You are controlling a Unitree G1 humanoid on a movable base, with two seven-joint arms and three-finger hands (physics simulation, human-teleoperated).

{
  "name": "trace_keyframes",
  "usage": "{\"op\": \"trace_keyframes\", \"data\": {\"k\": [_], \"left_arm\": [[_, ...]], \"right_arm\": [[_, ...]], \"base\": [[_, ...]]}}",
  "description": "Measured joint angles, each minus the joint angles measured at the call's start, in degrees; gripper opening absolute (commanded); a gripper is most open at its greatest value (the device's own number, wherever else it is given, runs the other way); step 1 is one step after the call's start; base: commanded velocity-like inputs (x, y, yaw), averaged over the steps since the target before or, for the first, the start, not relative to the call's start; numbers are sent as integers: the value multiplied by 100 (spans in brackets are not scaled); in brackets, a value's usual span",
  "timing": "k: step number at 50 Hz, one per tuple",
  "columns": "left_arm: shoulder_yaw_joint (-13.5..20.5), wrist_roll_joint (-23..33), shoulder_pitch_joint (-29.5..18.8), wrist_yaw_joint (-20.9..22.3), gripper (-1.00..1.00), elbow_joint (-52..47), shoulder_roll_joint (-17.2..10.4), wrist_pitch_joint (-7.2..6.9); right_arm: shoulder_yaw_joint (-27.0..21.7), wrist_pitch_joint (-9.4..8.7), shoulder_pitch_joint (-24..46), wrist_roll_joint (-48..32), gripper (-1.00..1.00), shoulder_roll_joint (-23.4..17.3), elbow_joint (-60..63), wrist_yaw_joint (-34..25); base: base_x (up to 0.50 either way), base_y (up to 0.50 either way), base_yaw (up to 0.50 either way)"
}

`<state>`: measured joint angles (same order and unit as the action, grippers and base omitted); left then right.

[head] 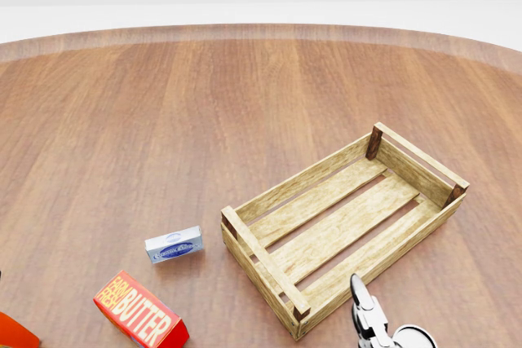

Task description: Pick up the tomato sauce, and put it in the wooden tray.

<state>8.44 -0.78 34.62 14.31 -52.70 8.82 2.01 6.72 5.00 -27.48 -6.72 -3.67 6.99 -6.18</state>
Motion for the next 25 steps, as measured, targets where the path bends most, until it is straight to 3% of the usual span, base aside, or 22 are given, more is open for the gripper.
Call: {"op": "trace_keyframes", "data": {"k": [25], "left_arm": [[-39,24,5,-30,100,-6,-13,-2]], "right_arm": [[-13,0,118,-91,100,15,-295,50]], "base": [[0,0,0]]}}
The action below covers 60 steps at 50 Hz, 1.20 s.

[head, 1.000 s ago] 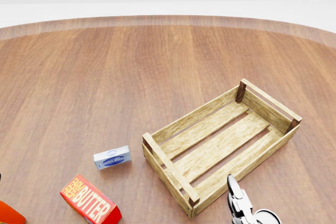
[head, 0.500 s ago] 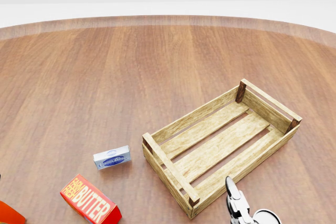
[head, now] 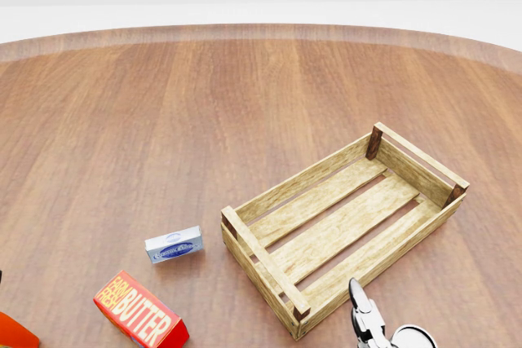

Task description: Pick up the tomato sauce, and put it in the wooden tray.

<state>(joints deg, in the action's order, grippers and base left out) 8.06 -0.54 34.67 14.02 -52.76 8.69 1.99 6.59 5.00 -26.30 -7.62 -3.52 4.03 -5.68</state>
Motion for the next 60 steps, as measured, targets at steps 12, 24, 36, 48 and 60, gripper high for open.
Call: {"op": "trace_keyframes", "data": {"k": [12,24,36,48,60], "left_arm": [[-10,0,3,-15,100,-8,-13,-7],[-14,-2,12,-20,100,-11,-17,-1],[-11,-7,17,-16,100,-4,-17,10],[2,-15,22,-3,100,2,-10,22],[8,-16,28,8,100,-1,-1,29]], "right_arm": [[-14,0,95,-58,100,19,-191,32],[-36,0,202,-112,100,41,-392,60],[-61,0,317,-167,100,65,-589,96],[-91,0,431,-218,100,90,-776,135],[-112,0,507,-259,100,105,-926,165]], "base": [[0,0,0],[0,0,0],[0,0,0],[0,0,0],[0,0,0]]}}
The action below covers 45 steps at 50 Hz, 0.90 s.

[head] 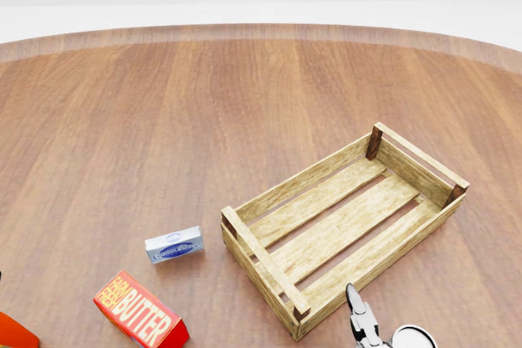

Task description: Pick up the tomato sauce, and put it in the wooden tray.

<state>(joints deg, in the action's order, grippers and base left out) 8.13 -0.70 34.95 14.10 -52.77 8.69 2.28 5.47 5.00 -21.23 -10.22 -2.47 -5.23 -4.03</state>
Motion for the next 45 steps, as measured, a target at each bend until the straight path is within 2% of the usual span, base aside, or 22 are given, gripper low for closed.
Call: {"op": "trace_keyframes", "data": {"k": [45], "left_arm": [[4,1,3,9,100,-2,9,3]], "right_arm": [[-55,0,144,-144,100,14,-518,77]], "base": [[0,0,0]]}}
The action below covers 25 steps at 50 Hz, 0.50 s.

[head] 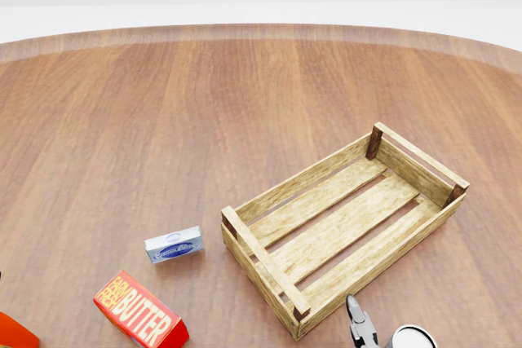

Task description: Pick up the tomato sauce, and put it in the wooden tray.

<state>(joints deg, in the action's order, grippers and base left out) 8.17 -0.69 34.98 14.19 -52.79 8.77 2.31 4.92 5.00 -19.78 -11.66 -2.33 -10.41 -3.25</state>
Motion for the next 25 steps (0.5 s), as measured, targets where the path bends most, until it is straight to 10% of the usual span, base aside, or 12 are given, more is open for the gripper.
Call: {"op": "trace_keyframes", "data": {"k": [25], "left_arm": [[-6,6,0,-2,100,-6,0,-6]], "right_arm": [[0,0,72,-91,100,14,-226,44]], "base": [[0,0,0]]}}
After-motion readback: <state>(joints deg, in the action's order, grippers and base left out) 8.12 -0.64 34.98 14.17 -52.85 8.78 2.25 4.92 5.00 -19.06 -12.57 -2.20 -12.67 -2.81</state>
